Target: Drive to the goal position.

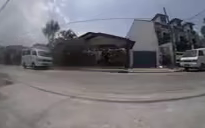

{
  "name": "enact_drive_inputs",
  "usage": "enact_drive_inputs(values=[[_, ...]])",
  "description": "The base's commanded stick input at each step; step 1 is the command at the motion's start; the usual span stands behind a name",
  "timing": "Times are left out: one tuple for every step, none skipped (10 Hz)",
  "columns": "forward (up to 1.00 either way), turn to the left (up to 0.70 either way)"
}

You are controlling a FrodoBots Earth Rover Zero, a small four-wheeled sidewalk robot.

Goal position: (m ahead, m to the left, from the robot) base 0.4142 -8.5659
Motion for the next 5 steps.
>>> enact_drive_inputs(values=[[0.70, -0.35], [0.70, -0.35], [0.70, -0.35], [0.70, -0.35], [0.70, -0.35]])
